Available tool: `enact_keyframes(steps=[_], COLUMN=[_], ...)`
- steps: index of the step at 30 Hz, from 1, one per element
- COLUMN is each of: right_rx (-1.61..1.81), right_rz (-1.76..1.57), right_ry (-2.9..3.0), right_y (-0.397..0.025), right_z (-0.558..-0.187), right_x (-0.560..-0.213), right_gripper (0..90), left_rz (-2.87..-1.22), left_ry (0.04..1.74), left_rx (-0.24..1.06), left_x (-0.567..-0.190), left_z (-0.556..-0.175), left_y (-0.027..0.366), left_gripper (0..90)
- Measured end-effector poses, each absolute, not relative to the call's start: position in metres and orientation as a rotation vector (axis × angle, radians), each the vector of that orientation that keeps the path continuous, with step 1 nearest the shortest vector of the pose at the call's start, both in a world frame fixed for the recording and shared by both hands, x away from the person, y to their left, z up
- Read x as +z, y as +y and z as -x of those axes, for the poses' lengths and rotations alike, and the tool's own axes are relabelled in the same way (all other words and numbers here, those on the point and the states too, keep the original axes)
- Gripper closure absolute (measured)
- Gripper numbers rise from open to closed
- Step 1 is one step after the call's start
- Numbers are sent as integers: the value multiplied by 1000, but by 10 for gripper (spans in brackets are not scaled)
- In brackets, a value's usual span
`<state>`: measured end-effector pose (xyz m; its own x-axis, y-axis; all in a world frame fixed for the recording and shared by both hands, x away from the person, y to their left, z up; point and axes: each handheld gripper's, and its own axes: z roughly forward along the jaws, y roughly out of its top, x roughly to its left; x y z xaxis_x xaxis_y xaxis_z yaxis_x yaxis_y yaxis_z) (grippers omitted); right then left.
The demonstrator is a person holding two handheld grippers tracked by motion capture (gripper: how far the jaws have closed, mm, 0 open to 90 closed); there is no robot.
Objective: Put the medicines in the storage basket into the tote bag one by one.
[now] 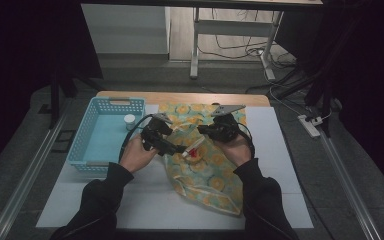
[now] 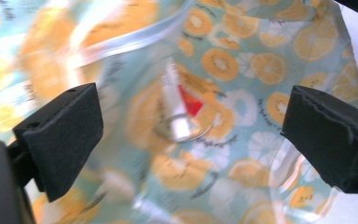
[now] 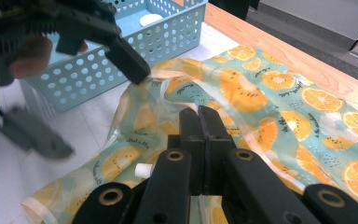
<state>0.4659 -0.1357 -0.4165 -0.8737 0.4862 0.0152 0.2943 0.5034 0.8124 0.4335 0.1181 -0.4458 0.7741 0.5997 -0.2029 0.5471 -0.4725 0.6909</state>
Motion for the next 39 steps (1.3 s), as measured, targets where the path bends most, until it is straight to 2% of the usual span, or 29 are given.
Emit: enact_keyframes(steps=[25, 30, 39], right_rx=[1307, 1309, 1313], right_rz=[-665, -662, -658], right_ry=[2544, 2548, 2541], right_y=[-135, -135, -135], right_z=[-466, -466, -466], right_x=[-417, -417, -416], right_gripper=[896, 896, 896], left_rz=[-2110, -2142, -2108], left_ry=[1037, 1102, 1215], left_rx=[186, 276, 322], left_x=[-445, -448, -456], left_z=[-441, -449, -462], left_y=[219, 237, 262], left_gripper=[12, 4, 0])
